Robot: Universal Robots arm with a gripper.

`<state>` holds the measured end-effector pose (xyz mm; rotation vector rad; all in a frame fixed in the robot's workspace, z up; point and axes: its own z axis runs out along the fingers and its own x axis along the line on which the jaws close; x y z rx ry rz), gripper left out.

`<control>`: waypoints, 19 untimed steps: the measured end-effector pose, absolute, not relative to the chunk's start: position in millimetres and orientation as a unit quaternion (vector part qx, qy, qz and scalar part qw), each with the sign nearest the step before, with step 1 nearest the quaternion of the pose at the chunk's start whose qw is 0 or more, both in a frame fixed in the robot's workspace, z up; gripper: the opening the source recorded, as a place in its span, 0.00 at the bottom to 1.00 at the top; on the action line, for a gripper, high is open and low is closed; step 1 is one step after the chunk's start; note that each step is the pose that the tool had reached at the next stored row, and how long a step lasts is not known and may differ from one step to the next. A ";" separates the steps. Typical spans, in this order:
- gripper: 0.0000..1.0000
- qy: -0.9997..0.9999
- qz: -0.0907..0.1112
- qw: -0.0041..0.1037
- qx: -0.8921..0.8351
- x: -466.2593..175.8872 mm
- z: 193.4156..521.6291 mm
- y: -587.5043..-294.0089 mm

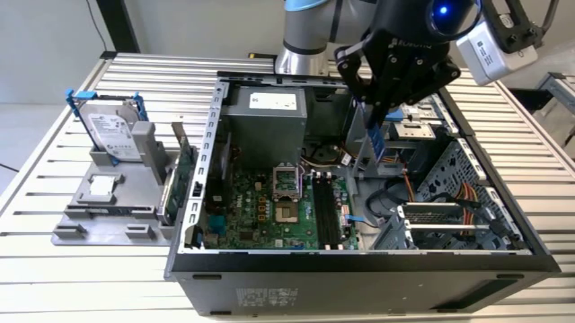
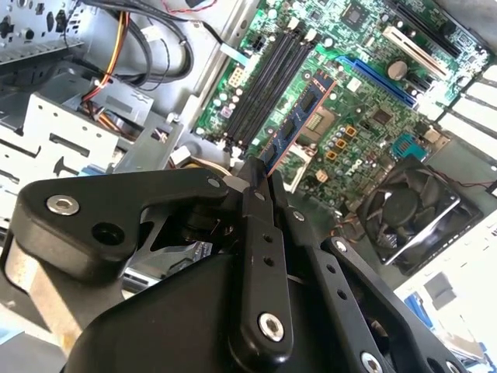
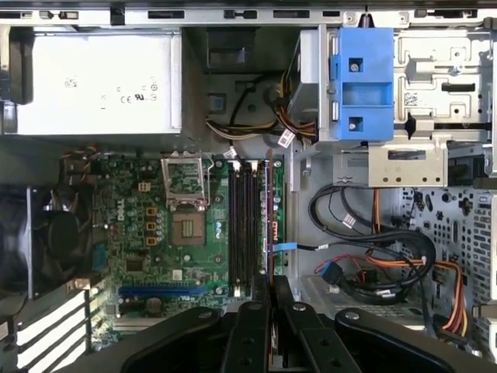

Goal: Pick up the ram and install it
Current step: 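Insert the ram into the slot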

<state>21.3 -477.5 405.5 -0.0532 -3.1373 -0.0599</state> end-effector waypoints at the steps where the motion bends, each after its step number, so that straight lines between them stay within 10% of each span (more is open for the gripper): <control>1: 0.00 -1.000 -0.019 0.002 -0.018 21.3 405.0 -477.5; 19: 0.00 -1.000 -0.018 0.001 -0.024 21.9 395.2 -477.5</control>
